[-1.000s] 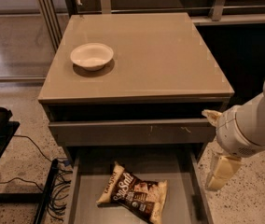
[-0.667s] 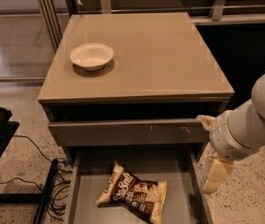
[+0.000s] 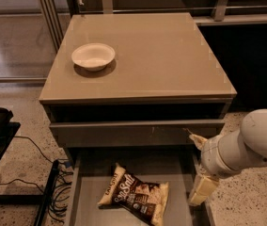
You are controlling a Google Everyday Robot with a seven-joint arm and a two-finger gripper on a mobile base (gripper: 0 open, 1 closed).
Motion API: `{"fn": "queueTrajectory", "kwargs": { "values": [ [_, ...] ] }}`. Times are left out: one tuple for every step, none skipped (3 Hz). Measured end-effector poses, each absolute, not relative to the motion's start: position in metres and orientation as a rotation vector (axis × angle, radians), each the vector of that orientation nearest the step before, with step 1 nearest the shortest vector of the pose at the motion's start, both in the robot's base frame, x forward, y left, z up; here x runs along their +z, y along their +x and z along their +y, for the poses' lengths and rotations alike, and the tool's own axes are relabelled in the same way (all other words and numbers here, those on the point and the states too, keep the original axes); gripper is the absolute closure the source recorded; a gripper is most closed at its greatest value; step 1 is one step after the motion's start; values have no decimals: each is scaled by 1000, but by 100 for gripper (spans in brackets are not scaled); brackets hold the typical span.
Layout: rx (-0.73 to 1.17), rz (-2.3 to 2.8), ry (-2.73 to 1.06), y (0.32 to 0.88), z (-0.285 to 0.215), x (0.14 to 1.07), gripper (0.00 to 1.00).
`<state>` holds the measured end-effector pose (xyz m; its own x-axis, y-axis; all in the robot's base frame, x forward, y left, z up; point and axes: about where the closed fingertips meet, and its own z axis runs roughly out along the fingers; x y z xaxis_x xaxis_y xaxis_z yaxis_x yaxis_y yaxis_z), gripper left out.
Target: Pick brown chip bag from middle drawer and place on counter
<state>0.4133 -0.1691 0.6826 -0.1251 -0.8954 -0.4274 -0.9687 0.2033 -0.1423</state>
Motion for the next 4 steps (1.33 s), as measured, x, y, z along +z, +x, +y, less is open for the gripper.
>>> {"fn": "queueTrajectory", "kwargs": {
  "values": [
    [341, 2028, -1661, 412, -165, 643, 0],
    [480, 1967, -1659, 401, -152, 597, 0],
    [480, 1967, -1659, 401, -152, 597, 0],
    [497, 1986, -1657, 403, -141, 576, 0]
  ]
}}
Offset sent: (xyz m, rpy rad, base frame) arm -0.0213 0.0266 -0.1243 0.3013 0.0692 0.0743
